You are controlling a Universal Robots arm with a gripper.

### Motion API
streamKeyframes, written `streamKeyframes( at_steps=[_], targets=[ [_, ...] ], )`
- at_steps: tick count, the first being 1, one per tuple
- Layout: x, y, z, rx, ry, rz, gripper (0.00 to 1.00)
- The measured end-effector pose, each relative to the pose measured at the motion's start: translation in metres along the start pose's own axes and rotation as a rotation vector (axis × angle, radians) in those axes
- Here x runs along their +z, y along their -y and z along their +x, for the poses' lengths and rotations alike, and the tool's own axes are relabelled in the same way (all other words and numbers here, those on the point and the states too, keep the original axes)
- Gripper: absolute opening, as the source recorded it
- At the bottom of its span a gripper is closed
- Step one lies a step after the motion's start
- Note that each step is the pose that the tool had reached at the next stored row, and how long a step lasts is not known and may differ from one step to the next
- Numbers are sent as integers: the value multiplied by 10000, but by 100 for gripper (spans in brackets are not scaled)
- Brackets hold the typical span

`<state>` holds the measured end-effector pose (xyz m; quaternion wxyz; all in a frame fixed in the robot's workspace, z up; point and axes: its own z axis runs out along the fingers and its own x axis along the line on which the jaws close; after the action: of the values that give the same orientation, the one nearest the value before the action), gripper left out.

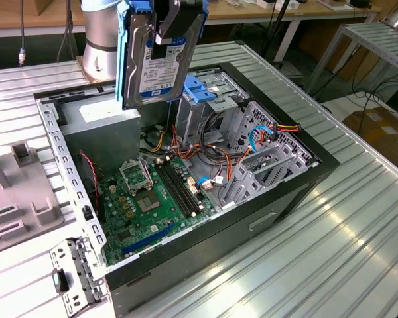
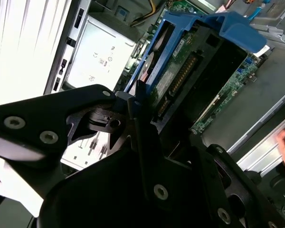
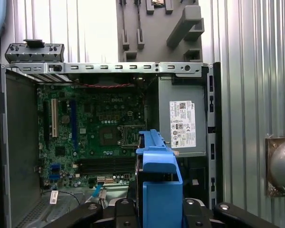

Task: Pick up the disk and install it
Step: 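Pick up the disk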

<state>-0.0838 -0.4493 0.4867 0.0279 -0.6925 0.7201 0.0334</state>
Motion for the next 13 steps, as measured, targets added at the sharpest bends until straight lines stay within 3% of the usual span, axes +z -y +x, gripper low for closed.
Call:
streamKeyframes(
  at_steps=[13],
  targets=[
    [0, 7, 193, 0, 61, -2, 36]
  ],
)
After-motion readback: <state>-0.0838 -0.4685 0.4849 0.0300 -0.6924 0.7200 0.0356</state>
